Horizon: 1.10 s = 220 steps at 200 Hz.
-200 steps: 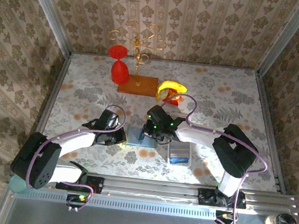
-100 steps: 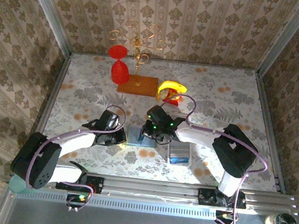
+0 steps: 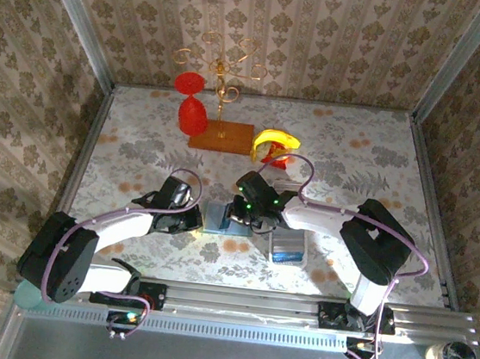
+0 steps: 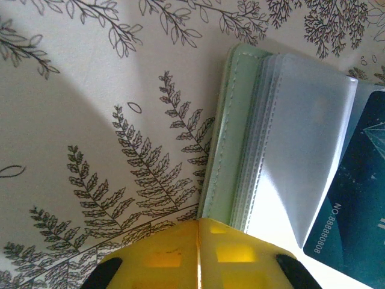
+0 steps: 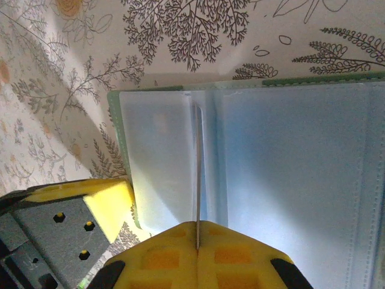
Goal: Put the credit cards into the card holder
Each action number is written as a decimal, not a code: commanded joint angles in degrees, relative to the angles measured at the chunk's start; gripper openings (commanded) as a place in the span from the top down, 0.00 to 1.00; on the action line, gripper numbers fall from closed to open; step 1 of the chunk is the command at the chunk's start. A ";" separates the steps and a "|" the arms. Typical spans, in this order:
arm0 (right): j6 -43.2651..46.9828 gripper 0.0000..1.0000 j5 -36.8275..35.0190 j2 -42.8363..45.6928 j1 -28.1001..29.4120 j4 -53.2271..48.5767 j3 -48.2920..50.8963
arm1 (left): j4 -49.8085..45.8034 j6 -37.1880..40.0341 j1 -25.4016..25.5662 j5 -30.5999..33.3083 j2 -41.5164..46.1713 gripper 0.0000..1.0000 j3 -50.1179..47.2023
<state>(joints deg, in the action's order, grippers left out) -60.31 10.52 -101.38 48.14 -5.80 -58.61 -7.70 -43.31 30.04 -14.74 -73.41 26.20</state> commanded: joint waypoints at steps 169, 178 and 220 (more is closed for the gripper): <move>0.02 1.00 0.19 0.67 -0.85 2.74 2.36 | -0.21 -1.06 0.98 1.03 0.37 0.92 -1.41; -0.21 1.00 0.20 0.58 -0.85 3.42 2.45 | -0.22 -1.08 0.98 1.03 0.38 0.92 -1.41; -1.75 1.00 0.47 0.31 -0.90 7.01 3.70 | -0.12 -1.25 1.14 1.03 0.37 0.92 -1.49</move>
<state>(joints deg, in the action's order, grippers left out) -60.47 11.00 -100.55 47.48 -1.52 -56.03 -7.27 -43.92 30.46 -14.11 -73.28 25.89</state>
